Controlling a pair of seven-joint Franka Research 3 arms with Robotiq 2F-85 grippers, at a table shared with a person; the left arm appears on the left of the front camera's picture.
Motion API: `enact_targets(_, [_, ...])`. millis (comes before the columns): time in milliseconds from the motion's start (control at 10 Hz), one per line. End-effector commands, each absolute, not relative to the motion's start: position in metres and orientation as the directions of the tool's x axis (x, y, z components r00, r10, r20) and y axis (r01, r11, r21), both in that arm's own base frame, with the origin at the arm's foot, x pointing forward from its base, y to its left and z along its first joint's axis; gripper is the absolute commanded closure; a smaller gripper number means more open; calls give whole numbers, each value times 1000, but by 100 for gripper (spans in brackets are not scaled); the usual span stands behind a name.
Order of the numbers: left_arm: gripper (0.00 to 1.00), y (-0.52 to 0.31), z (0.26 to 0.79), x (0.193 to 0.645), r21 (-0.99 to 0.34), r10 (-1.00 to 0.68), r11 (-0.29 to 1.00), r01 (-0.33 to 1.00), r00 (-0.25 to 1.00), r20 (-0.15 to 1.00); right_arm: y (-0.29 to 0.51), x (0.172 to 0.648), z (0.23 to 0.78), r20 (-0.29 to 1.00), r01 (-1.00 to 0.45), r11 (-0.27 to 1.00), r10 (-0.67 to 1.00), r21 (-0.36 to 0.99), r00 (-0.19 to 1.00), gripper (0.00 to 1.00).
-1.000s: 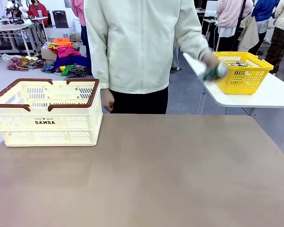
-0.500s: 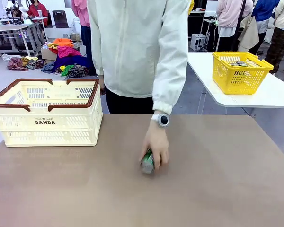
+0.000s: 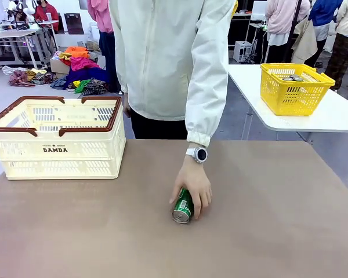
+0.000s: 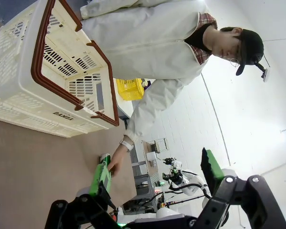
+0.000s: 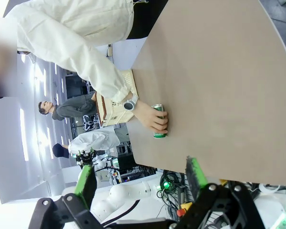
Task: Place the drinks into the Shopping basket.
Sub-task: Pick up one drink and place it into the Shopping basket.
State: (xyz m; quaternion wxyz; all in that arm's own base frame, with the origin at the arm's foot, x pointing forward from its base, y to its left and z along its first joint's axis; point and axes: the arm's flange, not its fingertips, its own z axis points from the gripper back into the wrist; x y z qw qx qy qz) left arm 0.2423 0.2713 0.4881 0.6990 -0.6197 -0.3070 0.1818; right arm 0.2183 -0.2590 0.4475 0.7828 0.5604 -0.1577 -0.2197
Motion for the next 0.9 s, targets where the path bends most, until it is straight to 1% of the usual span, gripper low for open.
enact_targets(0, [0, 273, 488, 239, -975, 621, 174, 138, 753, 217, -262, 216, 451, 12, 156, 285, -511, 946, 859, 0])
enact_targets(600, [0, 271, 488, 242, -978, 635, 166, 126, 745, 204, -262, 216, 451, 12, 156, 285, -511, 946, 859, 0])
enact_targets(700, [0, 267, 500, 233, -984, 676, 102, 149, 715, 179, -262, 216, 451, 12, 156, 285, -511, 946, 859, 0])
enact_targets(800, [0, 249, 516, 228, -979, 690, 149, 137, 695, 202, -262, 216, 451, 12, 156, 285, -511, 946, 859, 0])
